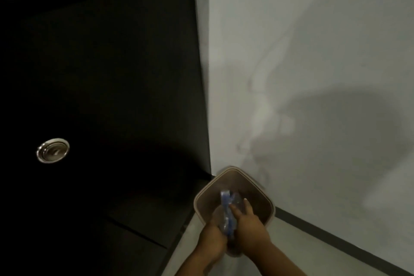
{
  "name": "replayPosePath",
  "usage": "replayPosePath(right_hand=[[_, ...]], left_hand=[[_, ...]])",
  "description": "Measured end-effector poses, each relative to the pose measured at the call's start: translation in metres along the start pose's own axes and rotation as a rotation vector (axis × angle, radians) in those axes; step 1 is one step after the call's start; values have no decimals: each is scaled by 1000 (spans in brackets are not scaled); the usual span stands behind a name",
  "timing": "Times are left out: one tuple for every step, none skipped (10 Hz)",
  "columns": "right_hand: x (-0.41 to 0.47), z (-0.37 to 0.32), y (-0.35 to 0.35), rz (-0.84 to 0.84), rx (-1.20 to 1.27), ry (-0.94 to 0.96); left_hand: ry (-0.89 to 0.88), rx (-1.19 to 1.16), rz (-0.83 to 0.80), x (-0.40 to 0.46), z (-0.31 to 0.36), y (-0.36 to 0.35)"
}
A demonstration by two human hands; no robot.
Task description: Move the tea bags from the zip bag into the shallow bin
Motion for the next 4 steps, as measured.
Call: replayPosePath(right_hand=[[-8,-1,9,16,-24,18],[-27,-16,27,97,2,-19],[-60,-25,50,217,5,14],[-113,-37,90,225,18,6]], left_hand=[[-10,40,24,-1,7,2],[-57,102,72,-15,25,13],[-73,148,118,-29,41,29],[-119,219,167,-52,70,52]])
Point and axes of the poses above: each hand's wrist, its own x-axis towards the middle knuckle, its own y-axis out of the back of the hand, z = x × y, the point moved 2 cm from there along x, towards the middle knuckle, and after that the axes turned 6 degrees about -y, right-handed, at the moved point
